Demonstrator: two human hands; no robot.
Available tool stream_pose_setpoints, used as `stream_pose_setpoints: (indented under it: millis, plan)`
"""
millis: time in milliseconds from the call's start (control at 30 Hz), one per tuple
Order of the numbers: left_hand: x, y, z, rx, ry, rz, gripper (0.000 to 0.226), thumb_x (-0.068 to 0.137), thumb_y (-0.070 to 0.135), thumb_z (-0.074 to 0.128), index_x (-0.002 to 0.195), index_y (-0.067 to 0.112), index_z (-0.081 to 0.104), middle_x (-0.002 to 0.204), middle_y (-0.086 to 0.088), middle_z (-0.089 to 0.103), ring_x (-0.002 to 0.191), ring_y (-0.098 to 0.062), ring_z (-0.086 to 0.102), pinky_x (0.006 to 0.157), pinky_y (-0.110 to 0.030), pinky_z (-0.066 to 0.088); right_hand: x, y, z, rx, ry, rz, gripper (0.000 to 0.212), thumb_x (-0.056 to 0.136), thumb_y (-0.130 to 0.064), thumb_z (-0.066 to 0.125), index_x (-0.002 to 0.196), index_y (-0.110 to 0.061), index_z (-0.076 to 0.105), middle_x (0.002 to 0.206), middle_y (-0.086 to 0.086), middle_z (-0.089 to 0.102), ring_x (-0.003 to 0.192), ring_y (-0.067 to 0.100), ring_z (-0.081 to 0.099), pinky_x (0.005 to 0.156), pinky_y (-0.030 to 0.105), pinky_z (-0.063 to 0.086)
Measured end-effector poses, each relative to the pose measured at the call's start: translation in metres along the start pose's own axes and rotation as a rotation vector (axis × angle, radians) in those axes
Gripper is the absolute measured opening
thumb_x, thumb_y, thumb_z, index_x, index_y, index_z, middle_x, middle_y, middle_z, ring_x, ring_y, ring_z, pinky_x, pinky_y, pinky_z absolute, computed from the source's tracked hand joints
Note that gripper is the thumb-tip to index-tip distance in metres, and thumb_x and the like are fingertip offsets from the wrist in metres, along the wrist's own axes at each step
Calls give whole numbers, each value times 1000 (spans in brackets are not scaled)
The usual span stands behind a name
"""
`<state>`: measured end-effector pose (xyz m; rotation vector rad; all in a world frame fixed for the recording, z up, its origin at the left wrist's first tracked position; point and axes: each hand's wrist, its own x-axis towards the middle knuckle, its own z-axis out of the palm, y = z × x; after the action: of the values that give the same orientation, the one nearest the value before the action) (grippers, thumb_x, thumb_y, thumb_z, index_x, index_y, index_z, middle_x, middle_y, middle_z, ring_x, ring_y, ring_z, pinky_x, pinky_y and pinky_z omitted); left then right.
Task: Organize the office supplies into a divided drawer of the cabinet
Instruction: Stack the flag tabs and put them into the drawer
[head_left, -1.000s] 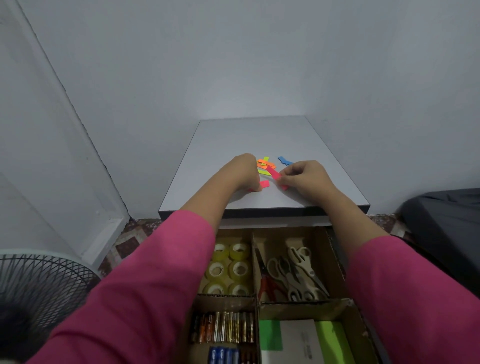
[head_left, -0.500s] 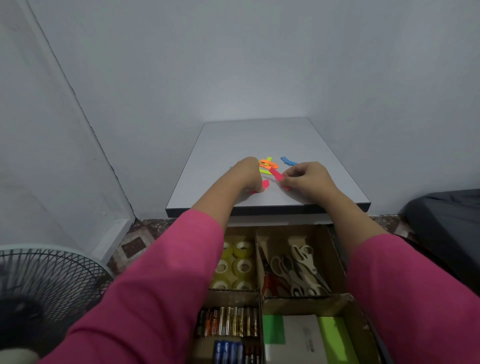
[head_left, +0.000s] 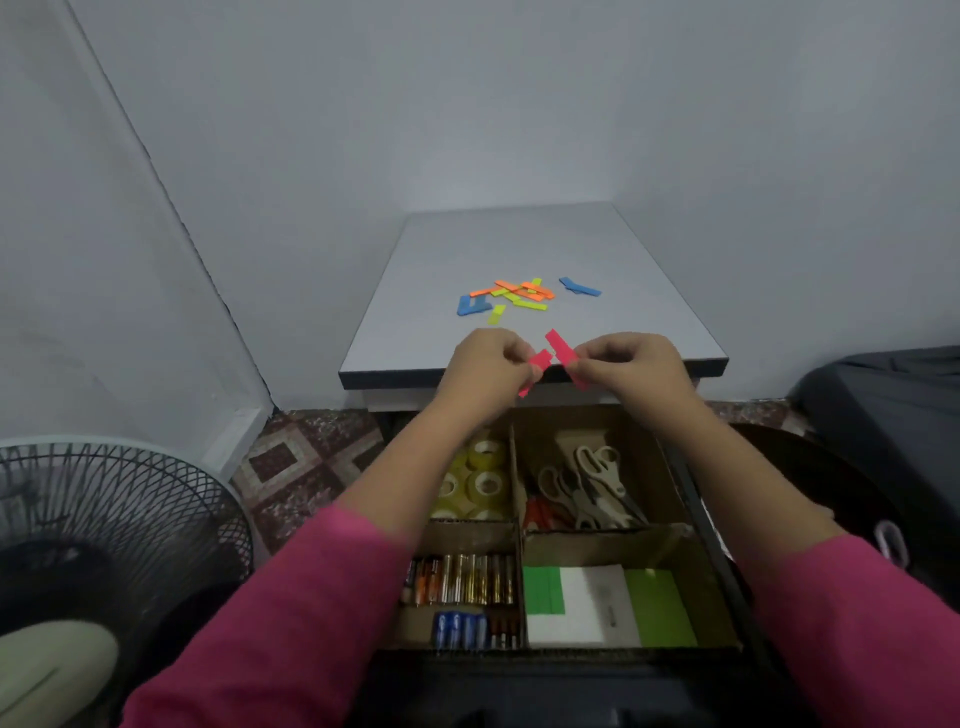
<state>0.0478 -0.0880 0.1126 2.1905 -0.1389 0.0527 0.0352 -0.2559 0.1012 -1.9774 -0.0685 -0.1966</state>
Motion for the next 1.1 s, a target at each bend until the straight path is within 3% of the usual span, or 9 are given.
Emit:
stream_pose_setpoints:
  millis: [133, 267, 400, 500, 600, 800, 900, 1000, 1100]
  plan:
    - [-53, -24, 16, -115, -42, 0, 3, 84, 12, 70, 86, 15, 70, 77, 3, 67, 68, -5, 61, 64, -17, 49, -69, 16, -4, -76, 5, 203, 9, 81, -16, 73, 74, -21, 73, 70, -5, 71, 67, 6, 66, 61, 22, 53]
    - [-86, -54, 33, -223, -127, -29, 12, 84, 9, 69, 80, 21, 68, 76, 6, 67, 68, -1, 61, 67, -16, 50, -121, 34, -15, -374, -60, 412, 16, 84, -27, 70, 71, -19, 74, 70, -2, 71, 70, 11, 66, 74, 37, 56]
    - [-95, -70, 42, -307, -115, -40, 14, 83, 7, 70, 81, 21, 68, 75, 3, 68, 69, -3, 61, 65, -13, 48, -141, 51, -8, -806, -162, 471, 21, 86, -24, 59, 76, -11, 73, 71, 4, 67, 69, 19, 62, 62, 30, 51]
    - [-93, -74, 44, -365, -95, -51, 8, 83, 6, 69, 89, 11, 70, 83, -9, 70, 75, -12, 63, 72, -22, 53, -138, 63, 5, -932, -194, 491, 19, 90, -22, 53, 83, -8, 66, 72, 2, 57, 71, 21, 58, 63, 27, 47]
    - [-93, -75, 46, -388, -101, -61, 12, 84, 5, 69, 95, 5, 70, 91, -15, 70, 80, -17, 63, 78, -27, 54, -132, 68, 13, -947, -248, 523, 17, 93, -14, 49, 92, -5, 64, 92, 8, 63, 89, 25, 63, 67, 28, 45]
    - [-95, -76, 45, -368, -129, -36, 10, 83, 7, 70, 87, 16, 70, 89, -6, 71, 83, -17, 65, 80, -27, 55, -128, 61, 14, -974, -377, 570, 23, 94, -12, 48, 107, -3, 64, 110, 11, 64, 102, 25, 62, 78, 29, 48]
    - [-97, -72, 46, -330, -199, 17, 13, 83, 6, 70, 84, 19, 70, 85, 4, 70, 78, -6, 62, 74, -20, 54, -127, 56, 8, -982, -378, 584, 20, 92, -13, 52, 104, -5, 65, 106, 9, 64, 97, 23, 63, 79, 28, 50]
    - [-102, -63, 54, -131, -362, 182, 13, 83, 10, 71, 82, 23, 72, 84, 12, 64, 73, 8, 54, 68, -10, 45, -124, 53, -8, -871, -288, 622, 16, 87, -11, 58, 99, -7, 69, 97, 10, 67, 90, 24, 66, 81, 33, 56]
    - [-103, -50, 76, 204, -489, 440, 10, 85, 17, 68, 91, 24, 72, 87, 16, 59, 83, 1, 55, 76, -26, 51, -117, 43, -28, -595, -222, 732, 13, 92, -12, 56, 98, -13, 68, 85, 9, 70, 87, 25, 69, 82, 39, 57]
